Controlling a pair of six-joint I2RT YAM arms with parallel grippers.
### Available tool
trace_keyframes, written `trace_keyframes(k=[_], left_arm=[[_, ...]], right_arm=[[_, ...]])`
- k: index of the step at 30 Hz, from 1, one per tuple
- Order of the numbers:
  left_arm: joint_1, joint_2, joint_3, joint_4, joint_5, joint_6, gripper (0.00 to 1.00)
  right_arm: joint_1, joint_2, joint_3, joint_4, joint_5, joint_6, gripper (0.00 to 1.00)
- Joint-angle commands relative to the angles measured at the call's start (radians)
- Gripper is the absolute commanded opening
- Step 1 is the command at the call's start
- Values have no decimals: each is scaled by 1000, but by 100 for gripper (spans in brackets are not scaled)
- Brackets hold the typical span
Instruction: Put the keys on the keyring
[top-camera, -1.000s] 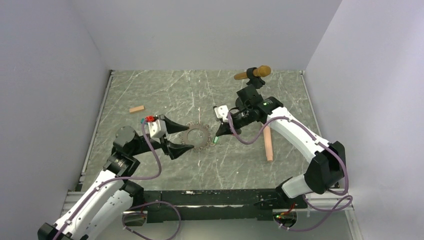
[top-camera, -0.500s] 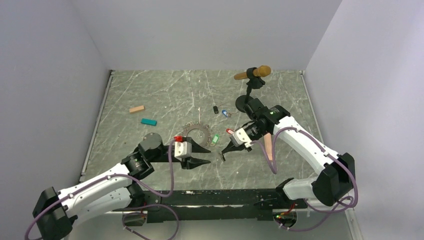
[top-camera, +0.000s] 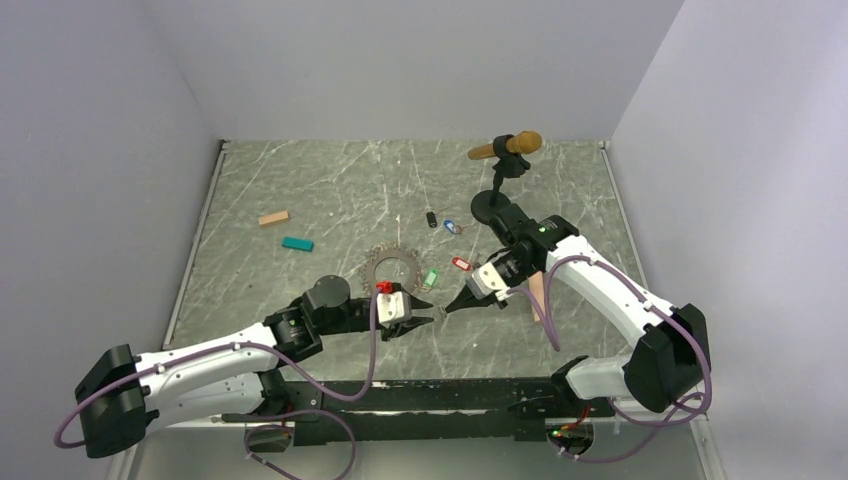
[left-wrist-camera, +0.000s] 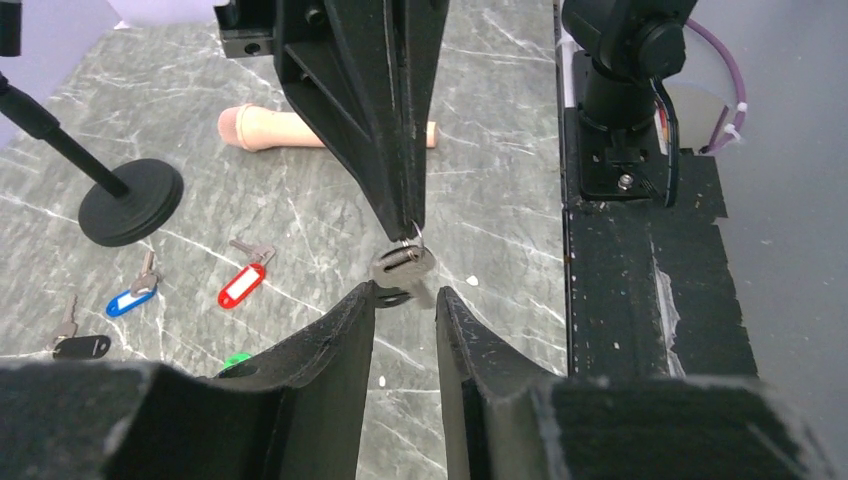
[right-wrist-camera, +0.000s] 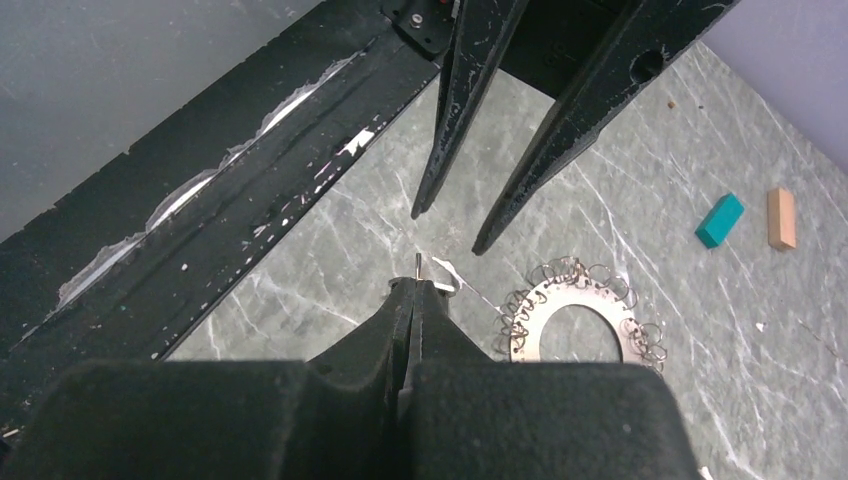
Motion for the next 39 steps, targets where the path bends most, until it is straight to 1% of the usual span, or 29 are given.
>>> trace_keyframes(k=[1, 10, 18, 28, 30, 39], left_arm=[[-20, 14, 12, 87, -67, 12, 34], [-38, 44, 16, 120, -65, -5, 32], [-56, 78, 45, 105, -51, -22, 29], [-84, 104, 76, 89, -133, -20, 27], [-90, 107, 80, 82, -144, -15, 25], [-102, 118, 103, 21, -165, 5, 9]], right_arm=[[-4, -5, -10, 2, -66, -53, 0], [-7, 2, -16, 27, -60, -22, 0], [-13, 6, -24, 48, -61, 9, 0], [-16, 8, -28, 62, -64, 30, 0], [-16, 6, -28, 66, -64, 34, 0], [-19, 4, -30, 83, -67, 67, 0]])
